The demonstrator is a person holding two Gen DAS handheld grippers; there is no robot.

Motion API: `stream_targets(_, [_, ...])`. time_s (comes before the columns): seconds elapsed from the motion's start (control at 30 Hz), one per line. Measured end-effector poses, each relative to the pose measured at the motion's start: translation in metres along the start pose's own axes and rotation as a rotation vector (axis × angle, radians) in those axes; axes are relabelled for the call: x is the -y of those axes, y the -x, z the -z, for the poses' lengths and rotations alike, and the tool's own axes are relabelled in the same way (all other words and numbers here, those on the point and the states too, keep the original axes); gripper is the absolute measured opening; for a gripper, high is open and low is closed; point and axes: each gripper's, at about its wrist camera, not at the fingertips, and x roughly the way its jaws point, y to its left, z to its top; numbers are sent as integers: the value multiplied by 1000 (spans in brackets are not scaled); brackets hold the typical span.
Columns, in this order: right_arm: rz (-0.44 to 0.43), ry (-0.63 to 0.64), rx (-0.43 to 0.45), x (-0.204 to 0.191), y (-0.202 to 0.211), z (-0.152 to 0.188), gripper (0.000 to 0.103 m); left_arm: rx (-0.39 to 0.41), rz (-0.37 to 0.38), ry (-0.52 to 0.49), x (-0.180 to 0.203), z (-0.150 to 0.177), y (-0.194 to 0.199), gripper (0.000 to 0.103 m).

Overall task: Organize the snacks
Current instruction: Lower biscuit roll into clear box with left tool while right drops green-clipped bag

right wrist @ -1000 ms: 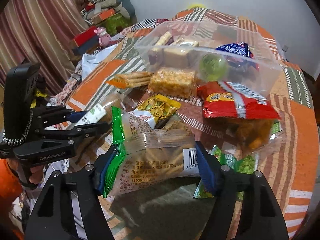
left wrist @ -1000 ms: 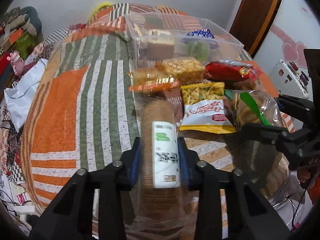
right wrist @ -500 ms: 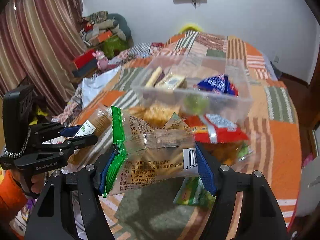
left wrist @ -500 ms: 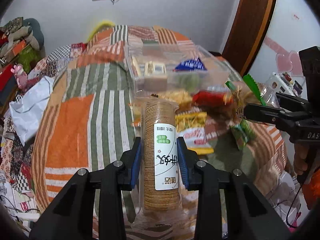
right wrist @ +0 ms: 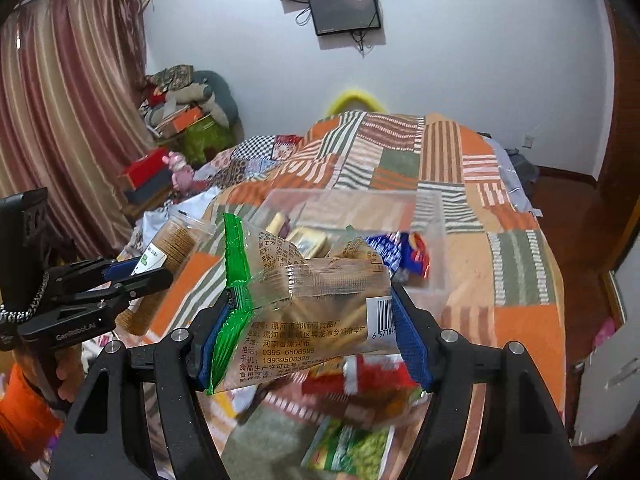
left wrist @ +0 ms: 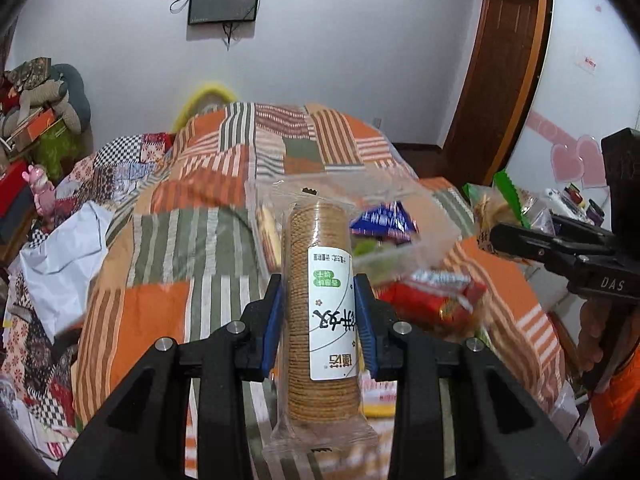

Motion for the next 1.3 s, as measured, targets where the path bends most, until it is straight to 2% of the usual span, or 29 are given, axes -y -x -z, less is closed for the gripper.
stream_targets(0.27, [21,6,18,7,-16,-25,68,18,-1,-9,1,-32,-27,34])
stream_targets(0.5, [17,9,-2,10,-50,-44,68,1,0,17,-3,-53,-65,34])
stream_targets(0.63, [7,12,-41,12,-75,-49,68,-16,-4,35,-9,-60,-89,34])
stream_targets(0.97, [-14,30,-213,18,-139,-48,68,-78,-32,44,-26,-62,-141,34])
stream_targets(1.17, [-16,40,-266,18,-155,-44,70,-101,-46,64,-38,-62,-160,34])
stream_targets(1.3, [2,60,-266,15,-158,-42,72,-127,-15,91,-43,-57,-165,34])
